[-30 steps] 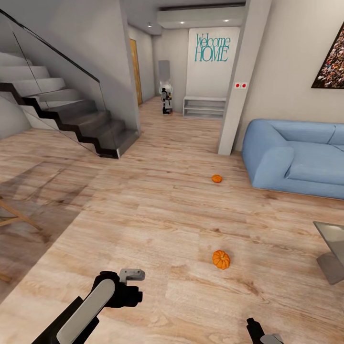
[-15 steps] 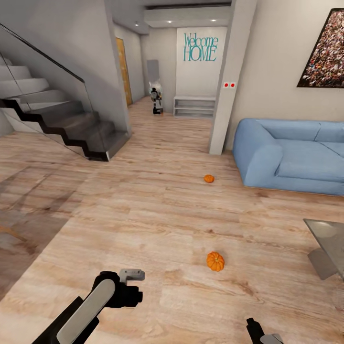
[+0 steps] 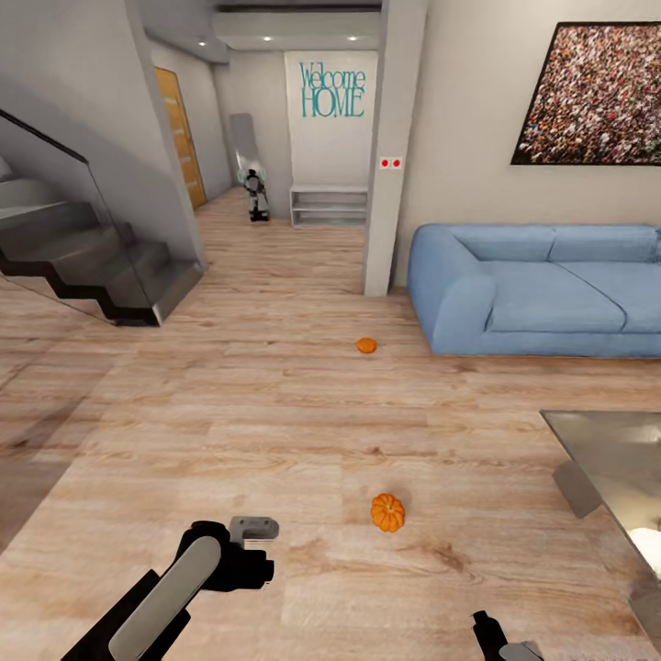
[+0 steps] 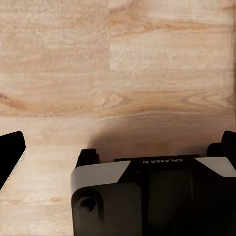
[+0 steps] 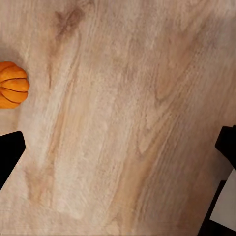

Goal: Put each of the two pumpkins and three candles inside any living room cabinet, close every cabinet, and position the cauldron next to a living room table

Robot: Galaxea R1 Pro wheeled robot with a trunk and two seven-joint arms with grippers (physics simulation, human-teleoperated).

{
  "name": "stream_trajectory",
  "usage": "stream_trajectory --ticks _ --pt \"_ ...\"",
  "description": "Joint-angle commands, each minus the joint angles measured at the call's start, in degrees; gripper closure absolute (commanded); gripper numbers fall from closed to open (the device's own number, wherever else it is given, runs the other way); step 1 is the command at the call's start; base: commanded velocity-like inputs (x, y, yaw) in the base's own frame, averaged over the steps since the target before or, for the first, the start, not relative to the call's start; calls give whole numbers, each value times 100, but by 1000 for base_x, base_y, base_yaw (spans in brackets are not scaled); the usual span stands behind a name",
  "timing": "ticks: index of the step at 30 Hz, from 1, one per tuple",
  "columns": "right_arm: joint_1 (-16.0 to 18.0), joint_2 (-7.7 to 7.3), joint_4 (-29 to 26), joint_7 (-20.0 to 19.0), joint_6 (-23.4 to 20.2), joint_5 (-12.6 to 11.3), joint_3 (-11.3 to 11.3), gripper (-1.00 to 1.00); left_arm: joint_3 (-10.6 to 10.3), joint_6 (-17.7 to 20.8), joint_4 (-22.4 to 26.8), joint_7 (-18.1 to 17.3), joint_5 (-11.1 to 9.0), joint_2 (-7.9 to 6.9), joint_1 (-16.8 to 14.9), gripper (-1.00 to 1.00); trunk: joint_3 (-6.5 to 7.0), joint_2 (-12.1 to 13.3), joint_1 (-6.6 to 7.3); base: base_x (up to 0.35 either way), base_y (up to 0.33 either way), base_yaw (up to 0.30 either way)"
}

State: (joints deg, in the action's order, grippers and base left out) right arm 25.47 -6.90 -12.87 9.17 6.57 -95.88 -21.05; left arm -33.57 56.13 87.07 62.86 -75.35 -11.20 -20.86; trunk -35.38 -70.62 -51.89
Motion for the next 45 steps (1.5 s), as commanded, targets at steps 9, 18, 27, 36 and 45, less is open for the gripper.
stream_trajectory --ticks 9,18,27,36,45 --pt "2 3 -21 24 54 -47 -77 -100 -1 12 -5 59 -50 4 -6 -100 -5 -3 -3 100 91 -277" --pt "2 -1 -36 24 71 136 -106 -100 0 12 -6 59 -50 4 -6 -100 -5 -3 -3 10 178 -254" --pt "2 2 -56 24 81 879 -114 -100 14 12 -6 59 -50 4 -6 -100 -5 -3 -3 0 108 -22" --pt "2 4 -98 13 87 1011 -448 -100 24 12 -6 59 -50 4 -6 -100 -5 -3 -3 17 101 0" --pt "2 4 -108 14 75 1448 -1066 -100 116 12 -6 59 -42 4 -6 -100 -5 -3 -3 60 41 0"
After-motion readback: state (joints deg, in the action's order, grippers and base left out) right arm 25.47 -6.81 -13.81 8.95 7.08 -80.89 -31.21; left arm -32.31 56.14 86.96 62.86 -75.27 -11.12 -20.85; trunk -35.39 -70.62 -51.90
